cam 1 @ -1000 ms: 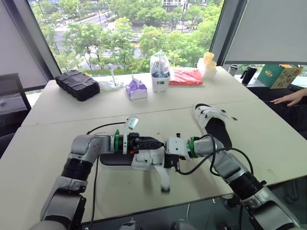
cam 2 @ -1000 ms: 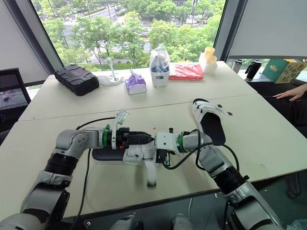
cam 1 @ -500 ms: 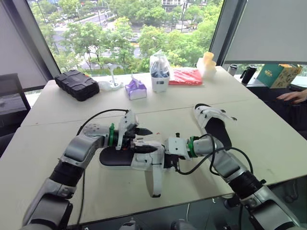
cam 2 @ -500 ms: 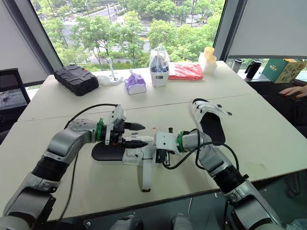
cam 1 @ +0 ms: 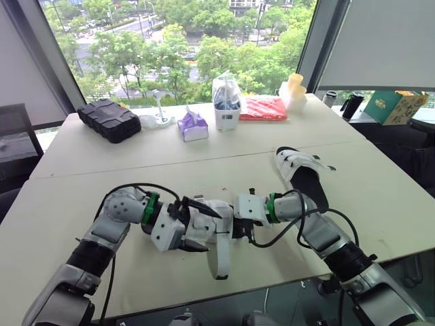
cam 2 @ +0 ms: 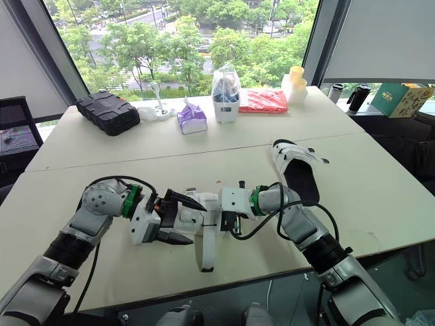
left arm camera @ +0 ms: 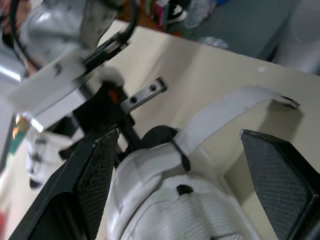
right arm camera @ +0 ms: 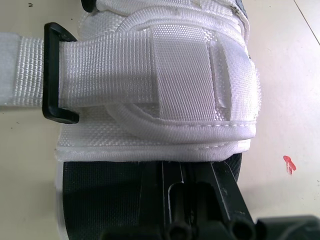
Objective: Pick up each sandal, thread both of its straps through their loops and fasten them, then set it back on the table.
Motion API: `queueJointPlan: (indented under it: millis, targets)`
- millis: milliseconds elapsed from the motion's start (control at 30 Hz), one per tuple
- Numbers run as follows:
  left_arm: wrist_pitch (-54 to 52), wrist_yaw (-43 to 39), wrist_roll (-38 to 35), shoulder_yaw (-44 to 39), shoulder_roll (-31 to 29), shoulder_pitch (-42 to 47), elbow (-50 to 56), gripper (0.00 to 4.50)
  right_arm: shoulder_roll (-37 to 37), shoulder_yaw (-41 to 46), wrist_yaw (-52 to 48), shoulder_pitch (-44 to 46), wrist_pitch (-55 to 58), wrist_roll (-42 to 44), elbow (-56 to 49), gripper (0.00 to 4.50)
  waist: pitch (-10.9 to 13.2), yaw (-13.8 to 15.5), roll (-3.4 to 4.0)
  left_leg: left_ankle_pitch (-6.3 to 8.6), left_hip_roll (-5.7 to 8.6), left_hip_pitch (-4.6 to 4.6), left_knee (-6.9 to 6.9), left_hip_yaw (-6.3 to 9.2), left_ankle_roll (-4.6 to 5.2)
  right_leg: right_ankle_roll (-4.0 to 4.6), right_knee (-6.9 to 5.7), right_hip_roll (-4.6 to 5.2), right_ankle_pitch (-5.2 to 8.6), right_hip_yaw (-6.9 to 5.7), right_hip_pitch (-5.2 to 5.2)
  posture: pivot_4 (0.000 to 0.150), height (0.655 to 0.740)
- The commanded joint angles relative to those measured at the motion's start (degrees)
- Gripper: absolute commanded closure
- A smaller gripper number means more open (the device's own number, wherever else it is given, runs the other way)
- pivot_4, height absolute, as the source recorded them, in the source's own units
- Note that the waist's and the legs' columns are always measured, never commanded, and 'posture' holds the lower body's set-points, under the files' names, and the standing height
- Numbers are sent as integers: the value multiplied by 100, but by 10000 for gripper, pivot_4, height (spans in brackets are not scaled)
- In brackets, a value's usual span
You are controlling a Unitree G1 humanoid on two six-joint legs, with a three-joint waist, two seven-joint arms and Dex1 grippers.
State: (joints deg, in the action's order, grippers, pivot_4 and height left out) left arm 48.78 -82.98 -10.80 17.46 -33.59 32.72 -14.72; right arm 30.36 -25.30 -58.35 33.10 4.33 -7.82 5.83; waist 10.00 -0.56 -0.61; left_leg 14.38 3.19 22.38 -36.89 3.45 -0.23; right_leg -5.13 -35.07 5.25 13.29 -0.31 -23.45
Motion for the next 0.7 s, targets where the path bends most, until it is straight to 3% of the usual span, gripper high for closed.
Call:
queueJointPlan:
  millis: [33, 367, 700]
  targets:
    - [788, -85, -212, 215, 82, 210, -138, 4818, 123, -233, -73, -231, 190, -322, 359, 45000, 0, 1, 0, 0, 0, 0, 0, 0, 0, 0, 0, -1, 0, -2, 0, 1500, 7400]
    - [1776, 294, 109, 915, 312, 255, -476, 4818, 193, -237, -121, -279, 208, -338, 279, 45000, -1, 7, 1, -1, 0, -1, -3, 0, 3, -4, -2, -10, -1, -6, 2, 1500, 7400]
    - [2305, 739, 604, 1246, 39, 403, -816, 4818, 226, -224, -141, -339, 265, -355, 176, 45000, 0, 21, 1, 0, 0, 0, -5, 1, 6, -8, -2, -15, 1, -7, 4, 1500, 7400]
